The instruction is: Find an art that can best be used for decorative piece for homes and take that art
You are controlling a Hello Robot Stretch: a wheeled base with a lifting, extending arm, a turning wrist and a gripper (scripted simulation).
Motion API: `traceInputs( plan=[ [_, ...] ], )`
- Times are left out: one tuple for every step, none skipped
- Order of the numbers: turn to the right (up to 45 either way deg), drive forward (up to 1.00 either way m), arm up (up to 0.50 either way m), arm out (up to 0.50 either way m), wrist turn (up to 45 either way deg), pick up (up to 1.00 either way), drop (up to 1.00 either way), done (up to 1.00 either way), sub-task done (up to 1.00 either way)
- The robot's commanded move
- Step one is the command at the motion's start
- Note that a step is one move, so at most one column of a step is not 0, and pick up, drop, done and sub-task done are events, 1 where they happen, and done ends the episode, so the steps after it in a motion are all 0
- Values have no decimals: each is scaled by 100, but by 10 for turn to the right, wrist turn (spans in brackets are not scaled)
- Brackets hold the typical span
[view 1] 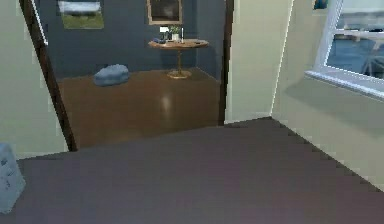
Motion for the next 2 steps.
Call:
traceInputs(
  plan=[
    [450,0,0,0,0,0,0,0,0],
    [240,0,0,0,0,0,0,0,0]
  ],
)
